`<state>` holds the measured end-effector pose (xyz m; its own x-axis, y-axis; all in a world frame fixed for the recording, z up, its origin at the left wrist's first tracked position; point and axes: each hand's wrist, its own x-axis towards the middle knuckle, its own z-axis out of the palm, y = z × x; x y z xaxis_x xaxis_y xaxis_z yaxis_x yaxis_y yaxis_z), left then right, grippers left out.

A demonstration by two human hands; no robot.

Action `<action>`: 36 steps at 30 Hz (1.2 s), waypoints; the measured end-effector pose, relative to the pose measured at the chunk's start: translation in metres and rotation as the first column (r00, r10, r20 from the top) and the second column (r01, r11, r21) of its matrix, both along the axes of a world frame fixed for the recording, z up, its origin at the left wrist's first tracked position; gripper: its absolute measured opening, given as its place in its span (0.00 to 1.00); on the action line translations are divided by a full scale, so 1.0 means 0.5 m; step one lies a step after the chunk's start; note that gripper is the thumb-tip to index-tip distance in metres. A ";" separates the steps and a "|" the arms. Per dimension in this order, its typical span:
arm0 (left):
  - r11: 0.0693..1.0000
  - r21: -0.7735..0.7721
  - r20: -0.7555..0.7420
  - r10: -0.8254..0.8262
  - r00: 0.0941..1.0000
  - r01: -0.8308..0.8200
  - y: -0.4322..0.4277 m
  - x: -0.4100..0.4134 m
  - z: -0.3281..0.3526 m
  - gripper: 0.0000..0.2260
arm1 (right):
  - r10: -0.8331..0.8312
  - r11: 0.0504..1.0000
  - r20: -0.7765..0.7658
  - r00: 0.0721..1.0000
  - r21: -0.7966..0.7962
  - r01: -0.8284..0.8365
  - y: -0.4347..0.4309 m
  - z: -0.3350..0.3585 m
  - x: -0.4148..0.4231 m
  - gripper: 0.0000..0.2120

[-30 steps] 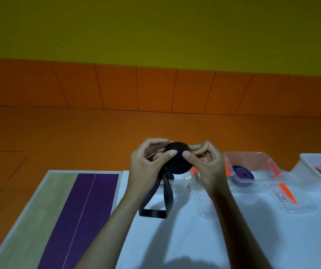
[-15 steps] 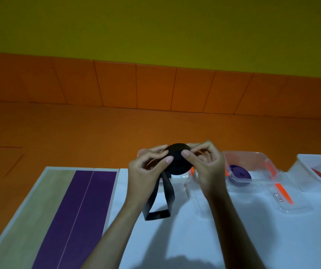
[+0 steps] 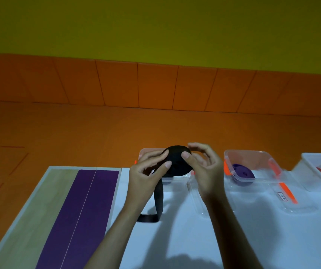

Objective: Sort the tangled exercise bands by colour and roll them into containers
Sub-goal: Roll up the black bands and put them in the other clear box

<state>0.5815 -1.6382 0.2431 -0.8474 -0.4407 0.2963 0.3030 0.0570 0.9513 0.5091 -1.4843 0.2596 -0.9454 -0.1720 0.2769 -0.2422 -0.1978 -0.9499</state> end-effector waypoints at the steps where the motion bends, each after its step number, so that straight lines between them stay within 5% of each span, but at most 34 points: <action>1: 0.999 0.005 0.006 -0.032 0.999 0.032 -0.006 0.001 0.002 0.12 | 0.020 1.000 -0.003 1.000 0.020 -0.020 0.002 -0.002 0.000 0.08; 8: 0.995 0.070 0.006 0.068 0.998 -0.068 -0.001 -0.004 0.021 0.11 | 0.086 0.995 0.011 0.996 0.054 -0.086 -0.008 -0.012 -0.004 0.13; 12: 0.999 -0.047 0.018 0.026 0.999 -0.025 -0.013 -0.009 0.011 0.11 | -0.008 1.000 0.002 1.000 0.017 0.008 -0.015 -0.005 -0.013 0.12; 17: 0.993 -0.109 0.031 -0.036 0.999 0.039 -0.043 -0.019 0.031 0.13 | 0.069 0.995 0.087 0.994 -0.083 -0.062 -0.034 -0.051 0.008 0.12; 21: 1.000 -0.008 0.040 0.026 0.999 -0.026 -0.046 -0.017 0.022 0.07 | 0.042 0.999 0.052 0.998 -0.010 -0.042 -0.035 -0.044 0.002 0.15; 28: 0.982 -0.027 0.072 -0.184 0.980 0.186 -0.071 -0.009 0.021 0.13 | 0.082 0.996 0.012 0.997 0.015 -0.082 -0.025 -0.050 -0.001 0.08; 32: 0.997 -0.053 0.068 -0.060 0.996 0.064 -0.046 -0.014 0.026 0.12 | 0.092 0.996 0.050 0.995 0.000 -0.092 -0.015 -0.046 0.003 0.18; 36: 0.997 0.007 0.094 -0.083 0.992 0.082 -0.020 -0.005 0.001 0.10 | 0.024 0.994 -0.025 0.999 0.104 -0.021 -0.008 -0.014 0.003 0.10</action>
